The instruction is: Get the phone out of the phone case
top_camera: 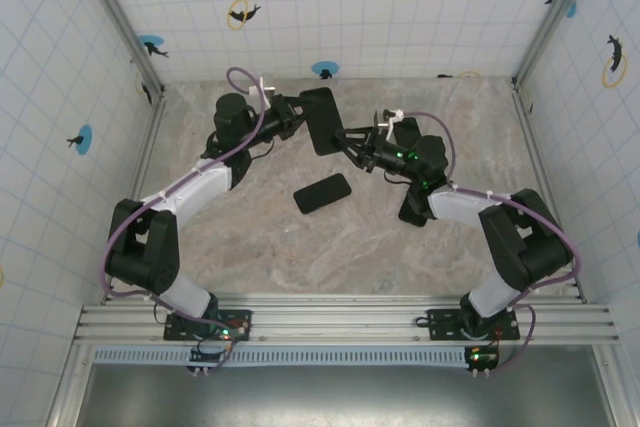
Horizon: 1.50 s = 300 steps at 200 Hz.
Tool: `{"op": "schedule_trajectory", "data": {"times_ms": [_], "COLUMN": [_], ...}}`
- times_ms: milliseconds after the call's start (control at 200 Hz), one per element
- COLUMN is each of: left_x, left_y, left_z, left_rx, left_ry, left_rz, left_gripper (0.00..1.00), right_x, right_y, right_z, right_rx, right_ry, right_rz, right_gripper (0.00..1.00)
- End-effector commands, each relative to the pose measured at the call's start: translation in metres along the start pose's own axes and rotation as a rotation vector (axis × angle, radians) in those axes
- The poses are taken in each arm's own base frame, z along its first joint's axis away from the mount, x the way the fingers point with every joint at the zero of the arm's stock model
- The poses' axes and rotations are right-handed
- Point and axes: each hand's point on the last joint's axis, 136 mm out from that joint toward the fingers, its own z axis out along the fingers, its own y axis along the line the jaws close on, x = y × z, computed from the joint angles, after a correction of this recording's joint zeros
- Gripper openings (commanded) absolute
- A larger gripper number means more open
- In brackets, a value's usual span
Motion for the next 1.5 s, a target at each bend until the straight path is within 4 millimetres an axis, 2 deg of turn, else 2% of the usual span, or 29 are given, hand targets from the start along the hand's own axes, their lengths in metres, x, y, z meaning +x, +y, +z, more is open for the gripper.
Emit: {"op": "schedule_trajectory", "data": {"times_ms": [0, 175, 300, 405, 420, 505, 841, 1496], "left_x": [-0.02, -0.032, -0.028, -0.033, -0.022, -0.019, -0.013, -0.001], "left_y": [-0.017, -0.019, -0.026, -0.026, -0.03, -0.033, -0.037, -0.039], "left_z": [-0.005, -0.013, -0.011, -0.014, -0.007, -0.005, 0.0, 0.005], "left_rx": [0.049, 0.036, 0.045, 0.041, 0.049, 0.056, 0.076, 0.088], "left_ry": [-0.106, -0.229, -0.257, -0.296, -0.272, -0.276, -0.275, -0.227], "left_rz": [0.006, -0.051, -0.067, -0.075, -0.077, -0.084, -0.098, -0.096], "left_gripper": [0.07, 0.06, 0.06, 0.05, 0.05, 0.05, 0.05, 0.04], "right_x": [0.0, 0.006, 0.017, 0.025, 0.025, 0.028, 0.021, 0.014], "right_y": [0.021, 0.016, 0.014, 0.016, 0.016, 0.018, 0.024, 0.012], "right_z": [-0.007, -0.014, -0.01, -0.005, -0.004, -0.001, 0.007, 0.003], "right_rx": [-0.023, 0.019, 0.03, 0.01, 0.007, -0.002, -0.025, -0.002], "right_ry": [-0.034, -0.081, -0.066, -0.054, -0.054, -0.052, -0.072, -0.07], "right_rz": [-0.145, -0.271, -0.329, -0.355, -0.359, -0.371, -0.402, -0.389], "right_gripper": [0.48, 0.52, 0.53, 0.51, 0.51, 0.49, 0.38, 0.22]}}
